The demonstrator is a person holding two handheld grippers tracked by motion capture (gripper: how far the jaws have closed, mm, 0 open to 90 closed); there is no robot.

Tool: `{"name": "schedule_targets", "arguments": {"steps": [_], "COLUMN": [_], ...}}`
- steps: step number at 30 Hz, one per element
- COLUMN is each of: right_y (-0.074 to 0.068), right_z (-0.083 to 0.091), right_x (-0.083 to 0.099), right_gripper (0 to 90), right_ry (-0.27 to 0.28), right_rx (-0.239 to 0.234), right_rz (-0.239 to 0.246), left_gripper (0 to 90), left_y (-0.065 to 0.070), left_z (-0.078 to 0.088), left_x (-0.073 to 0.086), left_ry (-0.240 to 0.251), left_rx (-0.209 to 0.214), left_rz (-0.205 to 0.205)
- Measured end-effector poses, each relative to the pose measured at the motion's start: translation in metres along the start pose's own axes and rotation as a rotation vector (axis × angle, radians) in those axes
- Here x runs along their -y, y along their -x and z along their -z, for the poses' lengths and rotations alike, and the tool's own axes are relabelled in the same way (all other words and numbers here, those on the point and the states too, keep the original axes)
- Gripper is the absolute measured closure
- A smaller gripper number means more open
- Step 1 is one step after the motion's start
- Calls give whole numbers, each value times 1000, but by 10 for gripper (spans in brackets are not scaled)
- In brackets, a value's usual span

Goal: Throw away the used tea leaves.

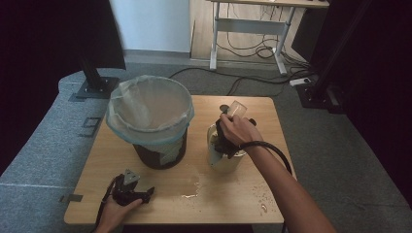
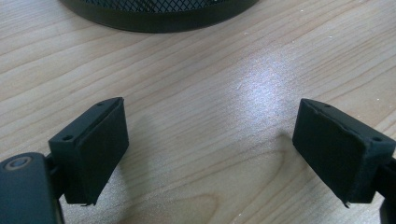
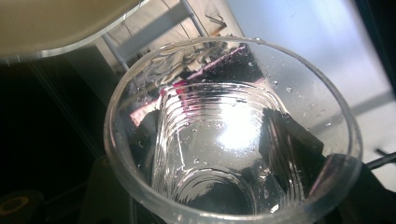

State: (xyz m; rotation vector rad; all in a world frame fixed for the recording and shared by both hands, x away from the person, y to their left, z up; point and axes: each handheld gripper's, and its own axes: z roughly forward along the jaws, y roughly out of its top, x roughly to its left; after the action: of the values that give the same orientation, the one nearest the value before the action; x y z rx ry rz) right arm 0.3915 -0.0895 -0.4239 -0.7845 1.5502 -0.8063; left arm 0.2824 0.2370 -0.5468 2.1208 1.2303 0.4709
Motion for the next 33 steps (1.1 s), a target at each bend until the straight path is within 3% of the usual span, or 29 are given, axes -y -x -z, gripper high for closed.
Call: {"name": "schedule_targets", "arguments": {"steps": [3, 4, 6, 8, 17, 23, 25, 28, 33], "right_y": [4, 3, 7, 8, 3, -10, -16, -22, -31], "right_z": [0, 1, 1, 3, 6, 0, -2, -5, -8], "right_x": [1, 1, 4, 7, 39, 65, 72, 77, 79], "right_gripper": [430, 430, 430, 430, 428, 427, 426, 426, 424], "right_ry": [33, 49, 72, 112, 276, 460, 542, 622, 705], "right_rx": [-28, -37, -51, -62, -242, -399, -439, -482, -519], "right_rz": [-134, -207, -296, -419, -1114, -1631, -1775, -1917, -2042], "left_gripper": [101, 101, 101, 100, 100, 100, 100, 100, 101], "left_y": [0, 0, 0, 0, 0, 0, 0, 0, 0], "left_z": [0, 0, 0, 0, 0, 0, 0, 0, 0], "left_x": [0, 0, 0, 0, 0, 0, 0, 0, 0], "left_ry": [0, 0, 0, 0, -1, 0, 0, 0, 1], "left_rx": [1, 1, 1, 1, 1, 0, 1, 1, 1], "left_rz": [-1, -1, -1, -1, 0, -1, 0, 0, 0]}}
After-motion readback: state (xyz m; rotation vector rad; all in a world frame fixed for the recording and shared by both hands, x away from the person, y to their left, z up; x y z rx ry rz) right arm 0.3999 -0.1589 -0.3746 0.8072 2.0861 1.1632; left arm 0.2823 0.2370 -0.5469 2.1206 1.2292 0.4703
